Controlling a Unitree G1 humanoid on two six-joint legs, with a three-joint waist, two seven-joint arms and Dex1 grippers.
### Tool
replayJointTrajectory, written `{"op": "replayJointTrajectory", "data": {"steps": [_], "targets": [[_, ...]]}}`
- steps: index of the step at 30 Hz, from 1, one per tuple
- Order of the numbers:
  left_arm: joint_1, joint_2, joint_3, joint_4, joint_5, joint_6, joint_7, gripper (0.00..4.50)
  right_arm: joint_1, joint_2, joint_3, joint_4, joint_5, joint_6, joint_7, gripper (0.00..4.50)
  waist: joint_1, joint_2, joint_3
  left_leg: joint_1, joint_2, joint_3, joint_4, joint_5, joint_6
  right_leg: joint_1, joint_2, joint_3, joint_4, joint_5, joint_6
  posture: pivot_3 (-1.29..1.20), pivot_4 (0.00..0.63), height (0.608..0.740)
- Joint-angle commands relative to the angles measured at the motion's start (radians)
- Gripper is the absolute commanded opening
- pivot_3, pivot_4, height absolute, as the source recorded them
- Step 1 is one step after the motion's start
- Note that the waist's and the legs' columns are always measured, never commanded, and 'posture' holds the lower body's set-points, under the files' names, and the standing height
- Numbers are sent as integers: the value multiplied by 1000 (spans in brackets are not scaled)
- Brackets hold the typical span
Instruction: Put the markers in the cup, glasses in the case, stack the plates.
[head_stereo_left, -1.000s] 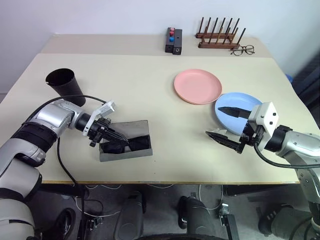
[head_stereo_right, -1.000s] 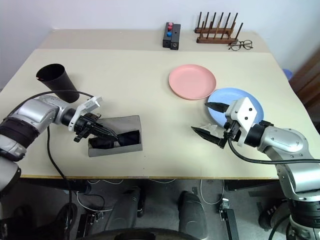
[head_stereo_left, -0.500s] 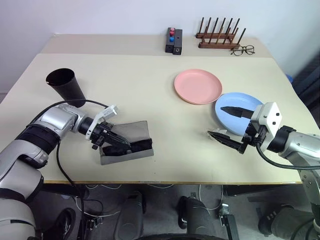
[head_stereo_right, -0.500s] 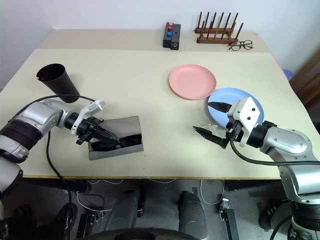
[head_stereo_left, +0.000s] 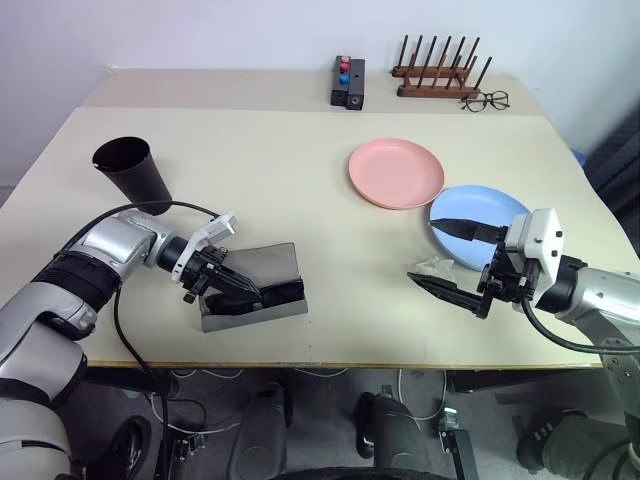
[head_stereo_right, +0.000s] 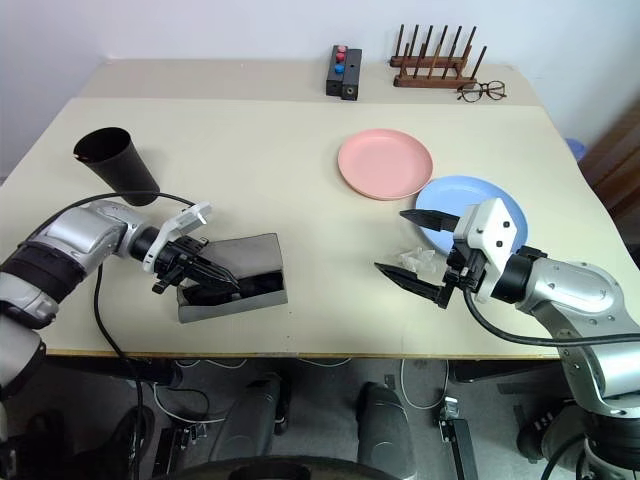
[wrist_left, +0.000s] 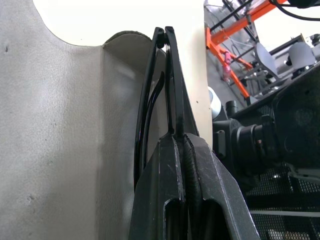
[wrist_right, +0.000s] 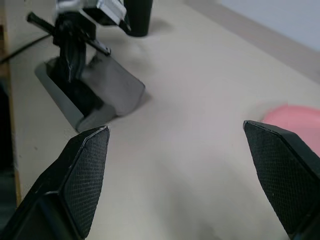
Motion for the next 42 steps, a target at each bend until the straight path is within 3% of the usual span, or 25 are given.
{"op": "replayJointTrajectory", "data": {"steps": [1,2,9,19,25,32,42], "targets": [[6,-6,-11,12,22,-2,-2,670,-5,-11,-29,-27,18,-3,-3,4378,0,0,0,0,0,0,0,0,0,0,0,0,0,0,0,0,150,740],[5,-7,-11,15,24,-4,-2,967,-4,-11,-30,-28,19,-2,-3,4378,0,0,0,0,0,0,0,0,0,0,0,0,0,0,0,0,150,740],[-9,-13,-13,31,22,0,-2,4448,1,-12,-25,-23,7,0,-6,4378,2,1,-1,0,0,0,0,0,0,1,0,0,0,0,0,0,150,740],[-72,-4,-35,53,5,-11,-2,4484,2,-12,-10,-9,-20,-1,-2,4378,0,1,-1,0,0,0,1,0,0,0,0,0,0,0,1,0,150,740],[-64,15,-39,21,80,-148,-2,4484,-4,-10,-7,-13,-19,4,-4,4378,0,1,-1,0,0,0,1,0,0,0,0,0,0,0,0,0,150,740],[-87,37,21,-73,65,-154,-2,4484,-8,-7,-4,-9,-19,6,-4,4378,0,1,-1,0,0,0,1,0,0,0,0,0,0,0,0,0,150,740],[-94,110,12,-154,95,-142,-2,4484,-17,-3,10,-1,-25,-4,-6,4378,0,1,-1,0,0,0,0,0,0,0,0,0,0,0,1,0,150,740]]}}
